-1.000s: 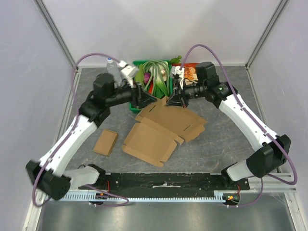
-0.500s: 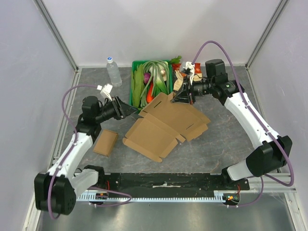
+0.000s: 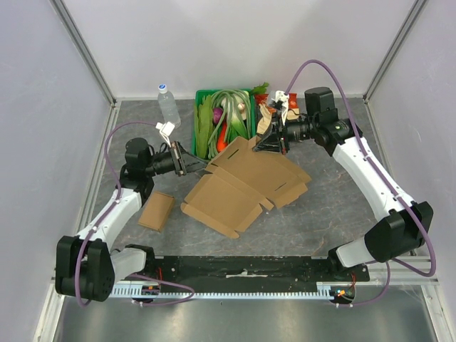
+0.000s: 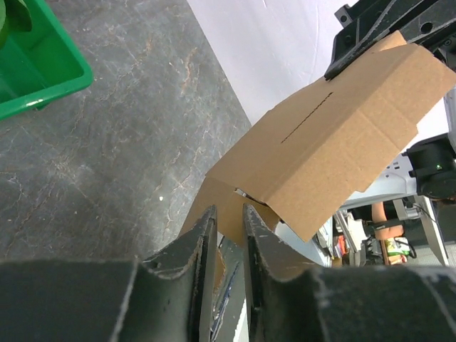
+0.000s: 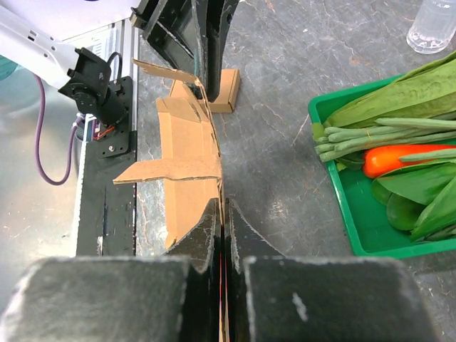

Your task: Fold the paper box

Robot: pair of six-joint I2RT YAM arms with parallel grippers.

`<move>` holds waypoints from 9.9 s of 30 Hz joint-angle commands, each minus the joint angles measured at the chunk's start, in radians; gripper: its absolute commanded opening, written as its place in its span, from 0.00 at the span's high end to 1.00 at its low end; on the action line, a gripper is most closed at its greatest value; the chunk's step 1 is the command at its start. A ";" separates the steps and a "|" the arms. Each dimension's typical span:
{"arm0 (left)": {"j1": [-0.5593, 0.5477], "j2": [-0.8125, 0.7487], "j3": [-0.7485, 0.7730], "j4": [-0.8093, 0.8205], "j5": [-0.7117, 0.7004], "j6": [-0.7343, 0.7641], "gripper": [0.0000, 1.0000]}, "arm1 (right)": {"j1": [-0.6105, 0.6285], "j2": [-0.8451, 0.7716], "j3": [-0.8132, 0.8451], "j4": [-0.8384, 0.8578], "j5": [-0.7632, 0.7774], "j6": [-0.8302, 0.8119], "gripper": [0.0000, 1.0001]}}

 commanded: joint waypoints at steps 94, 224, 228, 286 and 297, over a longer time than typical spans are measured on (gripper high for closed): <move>-0.440 -0.116 -0.183 -0.001 -1.022 0.278 0.98 | 0.477 -0.053 -0.361 0.420 1.205 -0.077 1.00; -0.656 -0.124 -0.221 0.178 -1.427 0.514 0.92 | 0.596 -0.307 -0.648 0.335 1.745 2.534 0.40; -0.662 -0.121 -0.226 0.184 -1.435 0.514 0.92 | 0.596 -0.262 -0.639 0.361 1.721 2.538 0.40; -0.496 0.105 -0.079 -0.126 -1.094 0.289 0.53 | 0.473 -0.293 -1.012 0.864 1.544 2.354 1.00; -0.498 0.083 -0.166 0.002 -0.924 0.329 0.64 | 0.473 -0.311 -1.053 0.914 1.559 2.305 1.00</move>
